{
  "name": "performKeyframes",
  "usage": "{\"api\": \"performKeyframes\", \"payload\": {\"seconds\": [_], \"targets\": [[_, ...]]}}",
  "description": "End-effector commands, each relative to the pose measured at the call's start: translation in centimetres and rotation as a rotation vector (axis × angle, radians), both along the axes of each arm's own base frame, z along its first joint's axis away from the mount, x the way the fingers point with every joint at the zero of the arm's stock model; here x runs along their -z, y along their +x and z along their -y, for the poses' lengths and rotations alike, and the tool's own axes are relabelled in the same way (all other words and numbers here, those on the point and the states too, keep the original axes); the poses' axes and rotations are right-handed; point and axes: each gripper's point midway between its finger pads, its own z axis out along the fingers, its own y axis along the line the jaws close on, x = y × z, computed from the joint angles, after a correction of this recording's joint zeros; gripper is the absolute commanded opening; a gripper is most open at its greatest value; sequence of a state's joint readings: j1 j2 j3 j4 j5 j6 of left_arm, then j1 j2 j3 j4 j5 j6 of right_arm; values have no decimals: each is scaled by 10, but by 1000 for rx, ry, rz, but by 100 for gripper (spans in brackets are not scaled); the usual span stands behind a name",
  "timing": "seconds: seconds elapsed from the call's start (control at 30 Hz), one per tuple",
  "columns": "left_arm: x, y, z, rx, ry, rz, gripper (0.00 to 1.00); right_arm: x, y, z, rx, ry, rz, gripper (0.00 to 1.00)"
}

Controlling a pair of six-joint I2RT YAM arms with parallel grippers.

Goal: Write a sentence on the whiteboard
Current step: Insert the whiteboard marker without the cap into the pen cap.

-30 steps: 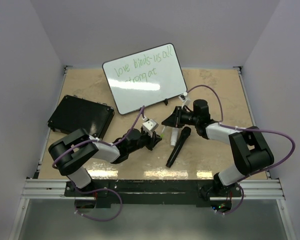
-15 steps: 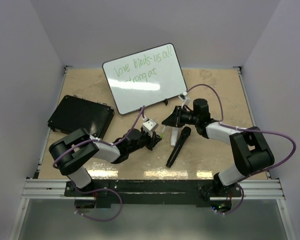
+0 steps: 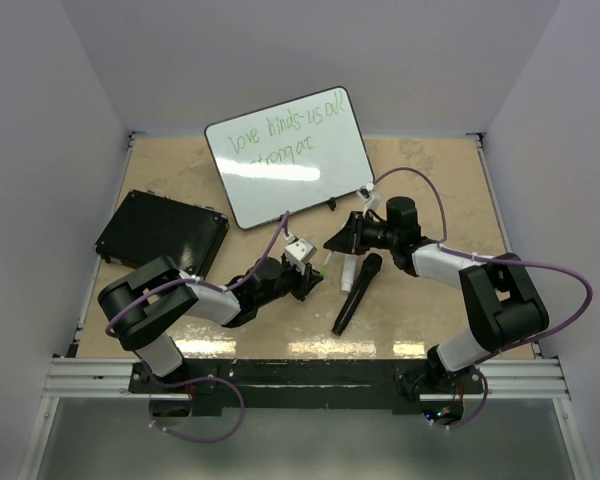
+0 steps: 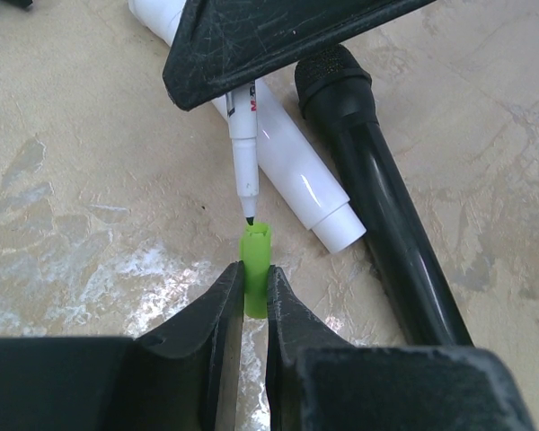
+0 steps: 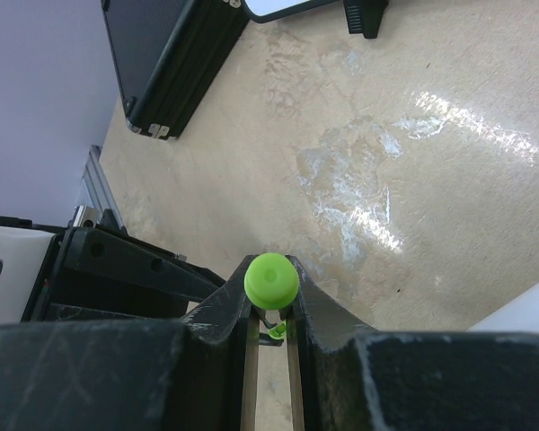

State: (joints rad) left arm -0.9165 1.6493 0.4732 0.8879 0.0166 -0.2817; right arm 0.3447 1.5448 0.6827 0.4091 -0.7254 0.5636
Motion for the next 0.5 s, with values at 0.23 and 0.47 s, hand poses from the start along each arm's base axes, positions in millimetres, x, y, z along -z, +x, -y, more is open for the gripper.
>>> {"api": "performKeyframes", "payload": {"seconds": [0.23, 0.47], "targets": [[-19, 9, 6, -24, -54, 17, 0, -20, 9, -2, -12, 7, 74, 0], [-23, 10, 6, -26, -62, 22, 0, -12, 11, 0, -6, -8, 54, 0]]}}
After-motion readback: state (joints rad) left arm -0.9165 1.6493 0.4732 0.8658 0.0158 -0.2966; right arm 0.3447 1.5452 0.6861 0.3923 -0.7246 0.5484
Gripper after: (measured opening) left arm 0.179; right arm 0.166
